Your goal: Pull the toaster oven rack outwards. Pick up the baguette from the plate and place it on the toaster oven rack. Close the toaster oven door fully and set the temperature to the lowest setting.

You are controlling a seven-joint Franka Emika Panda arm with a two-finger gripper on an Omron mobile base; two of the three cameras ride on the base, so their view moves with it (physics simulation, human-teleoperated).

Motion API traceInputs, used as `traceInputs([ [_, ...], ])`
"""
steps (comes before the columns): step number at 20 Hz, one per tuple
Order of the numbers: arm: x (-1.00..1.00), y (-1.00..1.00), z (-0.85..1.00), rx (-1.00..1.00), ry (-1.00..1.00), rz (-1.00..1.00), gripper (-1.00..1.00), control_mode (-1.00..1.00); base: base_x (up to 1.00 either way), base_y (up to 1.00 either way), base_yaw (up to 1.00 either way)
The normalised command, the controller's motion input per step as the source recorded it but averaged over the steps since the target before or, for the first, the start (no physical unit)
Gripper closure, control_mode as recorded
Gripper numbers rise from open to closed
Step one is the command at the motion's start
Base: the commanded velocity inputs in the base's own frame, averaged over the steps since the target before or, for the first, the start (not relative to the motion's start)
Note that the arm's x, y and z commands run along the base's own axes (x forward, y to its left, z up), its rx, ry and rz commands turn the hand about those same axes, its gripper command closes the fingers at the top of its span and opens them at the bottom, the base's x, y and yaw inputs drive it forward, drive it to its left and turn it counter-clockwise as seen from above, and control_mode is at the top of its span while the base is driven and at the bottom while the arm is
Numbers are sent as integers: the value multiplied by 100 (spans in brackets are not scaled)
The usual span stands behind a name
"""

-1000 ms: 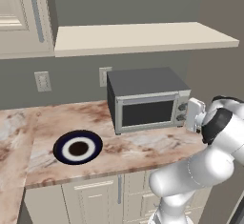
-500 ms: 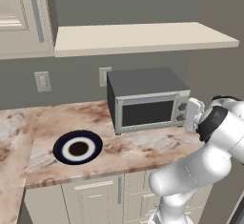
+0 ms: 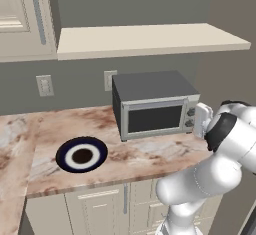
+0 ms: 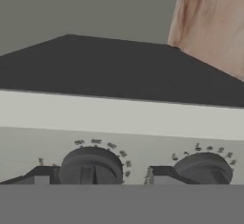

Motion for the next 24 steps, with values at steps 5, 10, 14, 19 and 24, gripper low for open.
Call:
traceInputs([
  [5,23,-15,10,-31,-13,-3,100,-100,0,0,0],
  [10,3,-33,11,-35,-16,0,100,-100,0,0,0],
  [14,0,-39,4,-37,-16,0,100,-100,0,0,0],
  [19,0,-40,2,-38,-22,2,100,-100,0,0,0],
  [24,2,-44,0,-35,-27,12,100,-100,0,0,0],
])
